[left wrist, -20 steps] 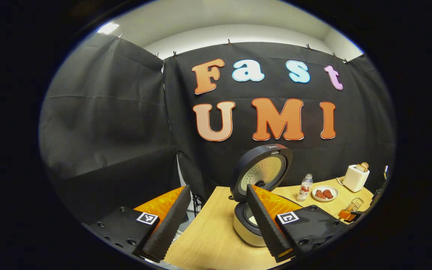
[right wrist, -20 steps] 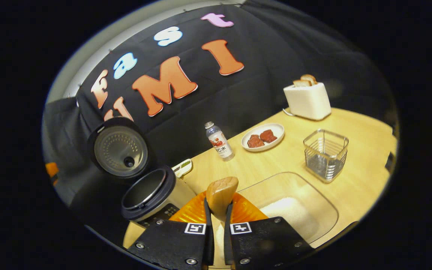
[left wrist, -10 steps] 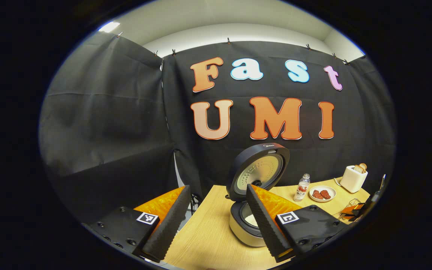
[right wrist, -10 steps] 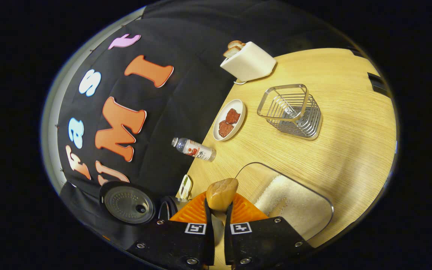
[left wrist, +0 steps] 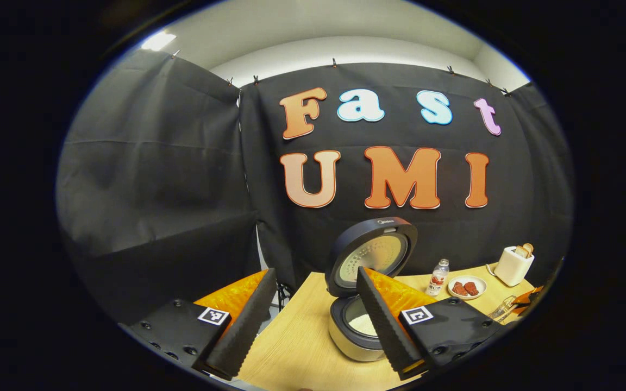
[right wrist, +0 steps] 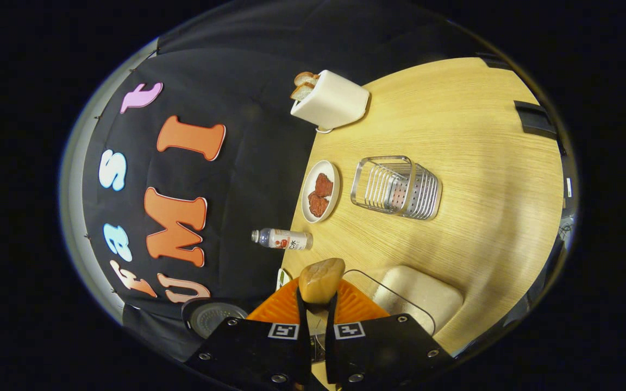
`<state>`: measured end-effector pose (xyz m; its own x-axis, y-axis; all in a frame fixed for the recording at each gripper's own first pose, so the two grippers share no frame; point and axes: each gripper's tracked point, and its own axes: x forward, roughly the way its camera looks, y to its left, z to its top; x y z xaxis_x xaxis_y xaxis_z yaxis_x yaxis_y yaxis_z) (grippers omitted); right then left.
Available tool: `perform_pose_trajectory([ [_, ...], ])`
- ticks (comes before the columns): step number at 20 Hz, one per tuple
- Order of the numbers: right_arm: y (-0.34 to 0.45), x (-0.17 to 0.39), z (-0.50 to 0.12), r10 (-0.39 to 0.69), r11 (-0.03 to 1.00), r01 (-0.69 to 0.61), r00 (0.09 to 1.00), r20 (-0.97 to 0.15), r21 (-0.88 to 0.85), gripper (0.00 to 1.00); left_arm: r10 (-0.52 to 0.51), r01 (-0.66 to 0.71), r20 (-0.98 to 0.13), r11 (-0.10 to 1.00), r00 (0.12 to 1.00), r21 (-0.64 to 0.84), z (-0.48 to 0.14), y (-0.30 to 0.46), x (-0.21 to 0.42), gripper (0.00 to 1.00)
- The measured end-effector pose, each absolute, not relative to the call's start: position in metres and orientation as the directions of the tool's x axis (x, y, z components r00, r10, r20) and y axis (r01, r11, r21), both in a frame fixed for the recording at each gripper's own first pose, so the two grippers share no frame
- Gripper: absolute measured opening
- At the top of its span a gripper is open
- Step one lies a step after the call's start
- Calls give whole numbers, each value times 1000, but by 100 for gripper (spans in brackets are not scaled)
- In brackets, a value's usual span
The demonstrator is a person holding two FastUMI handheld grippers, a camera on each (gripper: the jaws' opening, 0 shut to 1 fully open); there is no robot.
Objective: Close the left gripper, press the button to open the rice cooker; take a wooden spoon from the chopstick holder with the right hand, scoop a spoonful of rice and pour it into the rice cooker, then put the wooden spoon back into the chopstick holder.
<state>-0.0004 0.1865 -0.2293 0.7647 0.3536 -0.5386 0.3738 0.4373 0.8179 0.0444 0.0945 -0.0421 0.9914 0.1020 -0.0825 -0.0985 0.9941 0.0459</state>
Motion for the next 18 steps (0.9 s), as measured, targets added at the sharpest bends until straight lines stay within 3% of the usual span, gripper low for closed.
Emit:
perform_pose_trajectory([
  [5,196,9,-185,407,350,379,762,-504,856,9,113,-109,-78,993,991,54,-38,90,40,98],
  [18,293,50,-73,531,312,214,769,-356,926,10,110,-108,-81,994,991,34,-45,97,20,99],
])
